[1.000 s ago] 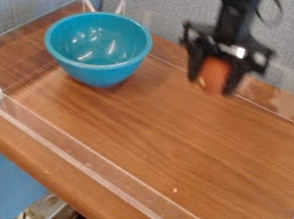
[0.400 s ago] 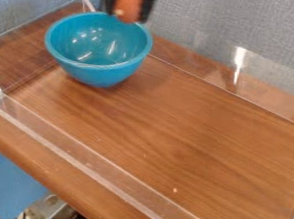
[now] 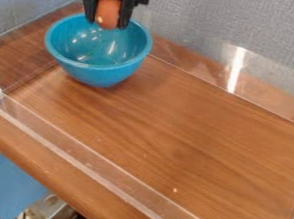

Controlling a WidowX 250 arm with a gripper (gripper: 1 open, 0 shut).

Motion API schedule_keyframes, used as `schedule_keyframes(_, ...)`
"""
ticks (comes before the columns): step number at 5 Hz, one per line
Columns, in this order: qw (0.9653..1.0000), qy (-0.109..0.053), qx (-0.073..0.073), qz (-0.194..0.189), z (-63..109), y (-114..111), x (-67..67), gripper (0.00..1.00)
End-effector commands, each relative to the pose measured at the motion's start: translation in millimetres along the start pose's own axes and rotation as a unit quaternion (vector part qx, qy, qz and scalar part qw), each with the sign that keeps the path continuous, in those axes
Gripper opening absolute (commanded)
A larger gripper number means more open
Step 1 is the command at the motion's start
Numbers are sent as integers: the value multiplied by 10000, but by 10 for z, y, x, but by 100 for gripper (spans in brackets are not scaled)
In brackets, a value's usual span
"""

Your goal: Put the mushroom in the blue bowl

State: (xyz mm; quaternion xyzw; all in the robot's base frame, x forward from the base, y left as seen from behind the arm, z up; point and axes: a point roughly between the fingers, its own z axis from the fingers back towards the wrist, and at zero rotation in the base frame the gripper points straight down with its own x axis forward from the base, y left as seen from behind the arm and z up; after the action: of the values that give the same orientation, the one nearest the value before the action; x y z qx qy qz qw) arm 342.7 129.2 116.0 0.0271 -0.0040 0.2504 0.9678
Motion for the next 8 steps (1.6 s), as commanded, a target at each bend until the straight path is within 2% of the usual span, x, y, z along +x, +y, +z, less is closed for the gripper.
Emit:
schedule_keyframes(1,9994,-317,32,139,117,115,124,0)
schedule_keyframes(3,9993,-288,119,225,-4,172,198,0)
schedule_keyframes(8,9987,-392,227,242,-70,143,320,0)
